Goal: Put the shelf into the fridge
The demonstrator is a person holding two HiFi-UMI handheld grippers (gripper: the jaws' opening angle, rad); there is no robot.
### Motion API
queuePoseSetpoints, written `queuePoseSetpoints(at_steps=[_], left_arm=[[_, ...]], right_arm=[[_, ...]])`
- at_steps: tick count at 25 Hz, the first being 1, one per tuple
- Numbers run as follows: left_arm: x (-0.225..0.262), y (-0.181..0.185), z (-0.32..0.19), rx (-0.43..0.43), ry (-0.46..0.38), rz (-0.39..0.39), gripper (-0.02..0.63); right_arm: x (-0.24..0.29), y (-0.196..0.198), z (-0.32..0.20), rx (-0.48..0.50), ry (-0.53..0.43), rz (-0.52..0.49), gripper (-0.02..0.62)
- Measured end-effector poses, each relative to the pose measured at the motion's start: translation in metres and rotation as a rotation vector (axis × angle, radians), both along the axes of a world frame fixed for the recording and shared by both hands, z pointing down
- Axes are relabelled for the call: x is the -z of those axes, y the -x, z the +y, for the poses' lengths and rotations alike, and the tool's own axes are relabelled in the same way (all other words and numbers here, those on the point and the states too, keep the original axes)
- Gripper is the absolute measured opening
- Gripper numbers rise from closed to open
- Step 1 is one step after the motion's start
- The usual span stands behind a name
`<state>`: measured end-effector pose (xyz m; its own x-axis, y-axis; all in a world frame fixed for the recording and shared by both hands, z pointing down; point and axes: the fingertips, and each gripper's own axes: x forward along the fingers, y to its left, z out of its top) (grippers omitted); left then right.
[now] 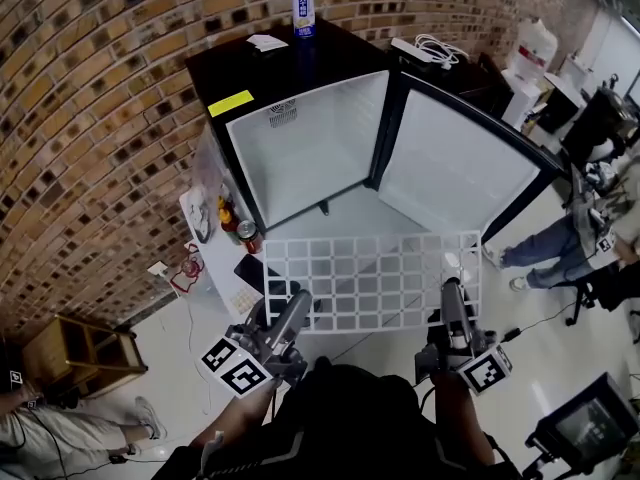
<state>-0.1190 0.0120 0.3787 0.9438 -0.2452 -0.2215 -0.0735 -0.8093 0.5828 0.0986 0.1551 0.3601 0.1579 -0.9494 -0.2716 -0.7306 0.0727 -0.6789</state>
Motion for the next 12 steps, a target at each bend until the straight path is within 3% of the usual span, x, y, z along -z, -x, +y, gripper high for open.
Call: queuePoseSetpoints(at_steps=[12], left_arm=[[-0.006, 0.015, -0.029, 0.066, 0.023, 0.0, 0.114]], right_arm=[[0.0, 0.006, -0.053, 0.1, 0.008, -0.007, 0.106]])
